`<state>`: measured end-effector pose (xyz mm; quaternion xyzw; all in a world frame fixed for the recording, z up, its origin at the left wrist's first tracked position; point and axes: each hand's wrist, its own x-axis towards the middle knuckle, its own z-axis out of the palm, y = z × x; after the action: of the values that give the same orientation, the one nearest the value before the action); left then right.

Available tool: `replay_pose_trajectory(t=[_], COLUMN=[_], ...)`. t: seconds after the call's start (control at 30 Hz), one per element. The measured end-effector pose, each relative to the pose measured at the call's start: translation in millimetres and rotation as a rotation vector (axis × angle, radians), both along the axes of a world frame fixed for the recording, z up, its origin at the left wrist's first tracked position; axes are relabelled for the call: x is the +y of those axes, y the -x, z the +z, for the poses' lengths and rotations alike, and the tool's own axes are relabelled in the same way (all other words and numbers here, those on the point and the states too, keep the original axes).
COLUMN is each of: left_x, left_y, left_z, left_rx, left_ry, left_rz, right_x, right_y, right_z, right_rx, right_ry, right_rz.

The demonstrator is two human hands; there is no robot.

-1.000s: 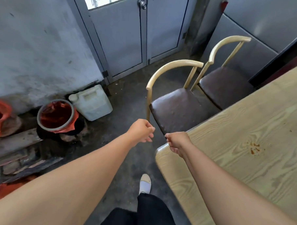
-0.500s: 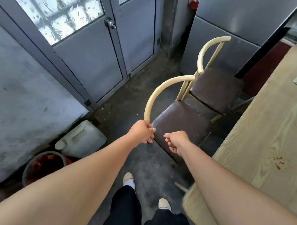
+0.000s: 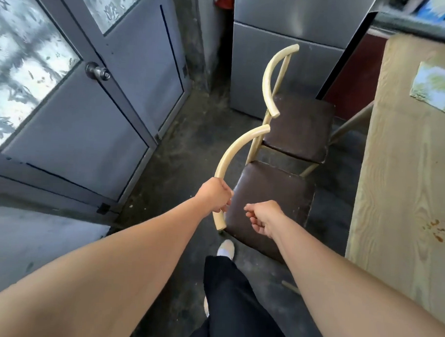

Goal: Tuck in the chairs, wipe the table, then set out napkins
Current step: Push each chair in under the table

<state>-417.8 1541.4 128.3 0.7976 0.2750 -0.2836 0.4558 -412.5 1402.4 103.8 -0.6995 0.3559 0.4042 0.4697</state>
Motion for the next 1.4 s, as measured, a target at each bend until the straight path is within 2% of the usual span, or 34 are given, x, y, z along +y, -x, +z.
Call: replay_pose_trajectory(t=[0.37, 0.67, 0.83, 1.07, 1.23, 1.3, 1.4], left_x=[27.4, 28.2, 33.1, 47.6, 47.1, 45.6, 42.7], left_y=[-124.4, -197.9, -230.2, -243.7, -235.2, -229.1, -222.8], left_z=[-15.1, -46.3, -66.4, -86.5, -91.0, -91.1, -93.7], left_rx=[0.054, 0.094, 0.133, 0.167, 0.195, 0.189, 0.215], left_ry=[-0.138, -0.284, -0.373, -0.407, -0.376, -0.36, -0.375], left_rz=[-0.218, -0.539, -0.76, -0.98, -1.039, -1.035, -1.018], right_x=[40.3, 48.1, 72.0, 116.2, 129.0, 133.2, 139.2], right_y=[-102.2, -140.6, -144.4, -141.6, -129.1, -118.0, -107.9], right_z=[-4.3, -15.0, -27.0, -38.4, -43.4, -47.5, -48.8], right_rx=[0.033, 0.091, 0.158, 0.185, 0.179, 0.181, 0.263], right_ry=[-0.064, -0.135, -0.204, -0.302, -0.364, -0.371, -0.497], right_rz=[-0.176, -0.473, -0.711, -0.892, -0.862, -0.939, -1.082])
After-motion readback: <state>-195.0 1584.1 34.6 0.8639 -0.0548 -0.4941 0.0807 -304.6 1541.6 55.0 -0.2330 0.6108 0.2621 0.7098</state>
